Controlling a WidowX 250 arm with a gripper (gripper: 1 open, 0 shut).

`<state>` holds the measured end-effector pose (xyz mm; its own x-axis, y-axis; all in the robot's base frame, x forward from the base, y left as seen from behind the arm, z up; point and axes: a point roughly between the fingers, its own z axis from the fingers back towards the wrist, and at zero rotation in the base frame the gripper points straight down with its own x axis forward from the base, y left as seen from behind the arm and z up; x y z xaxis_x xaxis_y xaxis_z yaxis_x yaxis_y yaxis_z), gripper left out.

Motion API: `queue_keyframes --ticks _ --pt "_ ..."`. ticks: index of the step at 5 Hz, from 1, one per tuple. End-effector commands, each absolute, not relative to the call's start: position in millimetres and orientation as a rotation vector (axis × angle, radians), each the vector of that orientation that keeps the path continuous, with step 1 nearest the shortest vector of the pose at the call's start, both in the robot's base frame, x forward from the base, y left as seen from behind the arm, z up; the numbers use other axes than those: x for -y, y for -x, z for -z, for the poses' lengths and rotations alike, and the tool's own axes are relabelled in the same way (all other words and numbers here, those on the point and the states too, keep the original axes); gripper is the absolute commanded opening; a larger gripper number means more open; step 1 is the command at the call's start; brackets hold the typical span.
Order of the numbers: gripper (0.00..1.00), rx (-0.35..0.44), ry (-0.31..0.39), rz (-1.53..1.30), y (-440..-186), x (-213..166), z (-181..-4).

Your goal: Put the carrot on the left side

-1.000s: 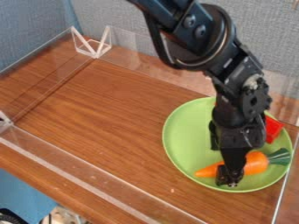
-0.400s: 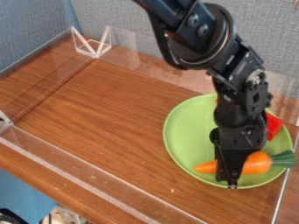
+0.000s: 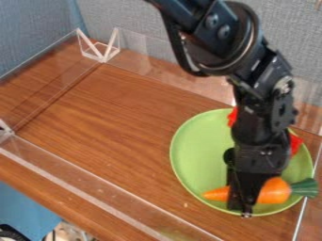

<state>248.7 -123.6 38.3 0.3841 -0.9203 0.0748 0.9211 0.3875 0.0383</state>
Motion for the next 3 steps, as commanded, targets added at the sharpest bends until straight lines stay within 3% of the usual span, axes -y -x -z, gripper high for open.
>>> queue_keyframes --ticks 1,3 --pt "0.0 0.15 0.008 1.109 -257.3 129.8 -53.3" --pt "0.0 0.172 0.027 1.049 -261.8 121.4 -57.7"
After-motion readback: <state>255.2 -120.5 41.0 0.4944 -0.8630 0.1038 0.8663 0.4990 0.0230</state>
